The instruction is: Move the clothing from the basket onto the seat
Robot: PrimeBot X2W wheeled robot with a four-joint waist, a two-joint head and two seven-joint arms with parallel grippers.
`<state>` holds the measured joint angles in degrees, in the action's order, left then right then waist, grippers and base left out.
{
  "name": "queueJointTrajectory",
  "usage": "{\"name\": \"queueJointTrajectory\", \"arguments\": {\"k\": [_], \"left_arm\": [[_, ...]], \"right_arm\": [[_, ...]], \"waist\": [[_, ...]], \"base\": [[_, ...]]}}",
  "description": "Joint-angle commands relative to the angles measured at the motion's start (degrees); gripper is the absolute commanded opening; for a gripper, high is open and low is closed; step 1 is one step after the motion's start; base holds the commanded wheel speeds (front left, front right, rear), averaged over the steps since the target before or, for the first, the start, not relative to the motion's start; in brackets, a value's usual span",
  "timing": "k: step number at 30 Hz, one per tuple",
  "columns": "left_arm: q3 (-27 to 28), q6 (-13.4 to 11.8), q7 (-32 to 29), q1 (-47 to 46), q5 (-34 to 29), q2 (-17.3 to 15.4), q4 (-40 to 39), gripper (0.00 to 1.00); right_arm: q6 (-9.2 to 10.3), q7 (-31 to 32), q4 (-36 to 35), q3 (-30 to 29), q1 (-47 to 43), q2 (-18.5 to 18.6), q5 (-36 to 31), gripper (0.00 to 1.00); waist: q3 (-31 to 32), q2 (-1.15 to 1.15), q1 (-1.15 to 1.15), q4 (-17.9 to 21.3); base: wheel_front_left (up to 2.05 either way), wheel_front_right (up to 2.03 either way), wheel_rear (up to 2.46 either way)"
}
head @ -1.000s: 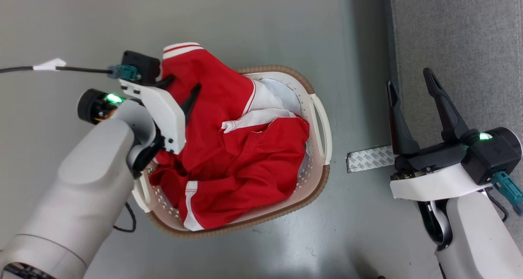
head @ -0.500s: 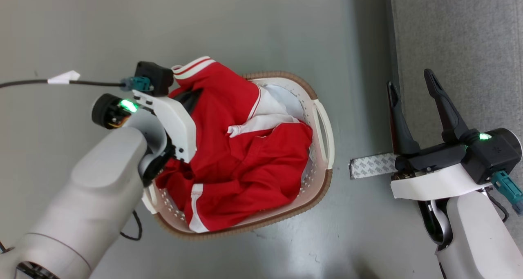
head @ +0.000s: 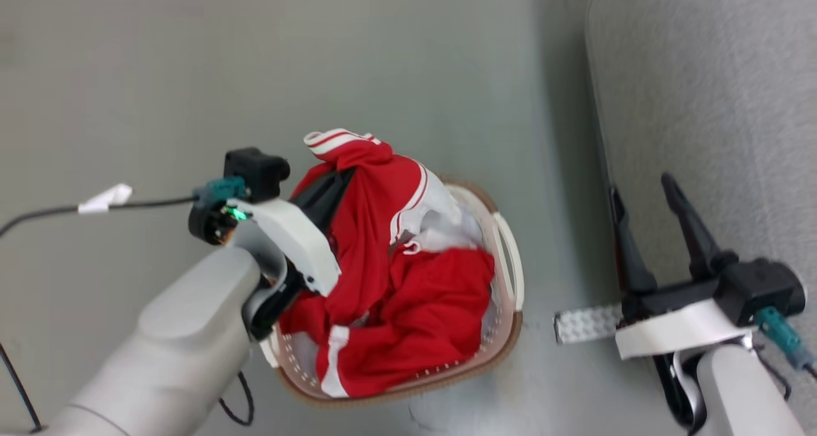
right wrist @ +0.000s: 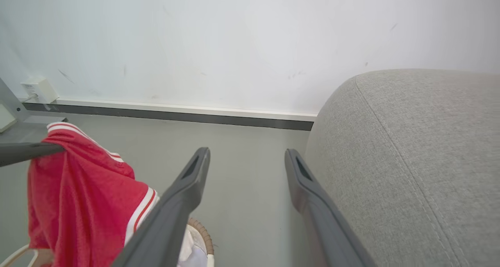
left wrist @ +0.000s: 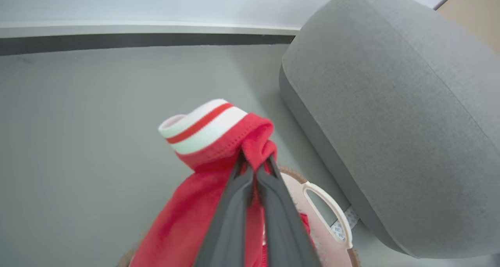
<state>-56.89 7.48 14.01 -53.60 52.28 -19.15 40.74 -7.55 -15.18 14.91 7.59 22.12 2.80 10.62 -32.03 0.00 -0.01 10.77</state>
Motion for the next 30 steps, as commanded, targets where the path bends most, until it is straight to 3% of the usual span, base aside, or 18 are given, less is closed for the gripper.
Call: {"name": "queueJointTrajectory", "arguments": {"k": [1, 7, 20, 30], "left_arm": [[0.3, -0.1, 0.4, 1.2, 1.1, -0.4, -0.4, 0.0], [4.5, -0.6, 1.2, 5.9, 1.0, -0.6, -5.9, 0.0], [20.1, -4.9, 1.1, 17.6, -8.1, 0.7, -24.0, 0.0], [24.7, -5.8, 1.1, 23.0, -12.0, 1.9, -29.9, 0.0]], "right_arm": [[0.12, 0.0, 0.4, -0.1, -1.0, 0.2, 0.2, 1.0], [0.12, 0.0, 2.4, -0.2, -5.7, 0.2, 0.6, 1.0], [0.12, 0.0, 5.0, -0.9, -13.3, 0.2, -0.3, 1.0], [0.12, 0.0, 6.2, -1.6, -17.2, 0.2, -2.0, 1.0]], "waist": [[4.4, 0.0, 0.01, -1.1], [12.5, 0.0, 0.01, -1.3], [25.7, 0.0, 0.01, -0.2], [32.4, 0.0, 0.01, 0.3]], "base": [[0.0, 0.0, 0.0], [0.0, 0.0, 0.0], [0.0, 0.0, 0.0], [0.0, 0.0, 0.0]]}}
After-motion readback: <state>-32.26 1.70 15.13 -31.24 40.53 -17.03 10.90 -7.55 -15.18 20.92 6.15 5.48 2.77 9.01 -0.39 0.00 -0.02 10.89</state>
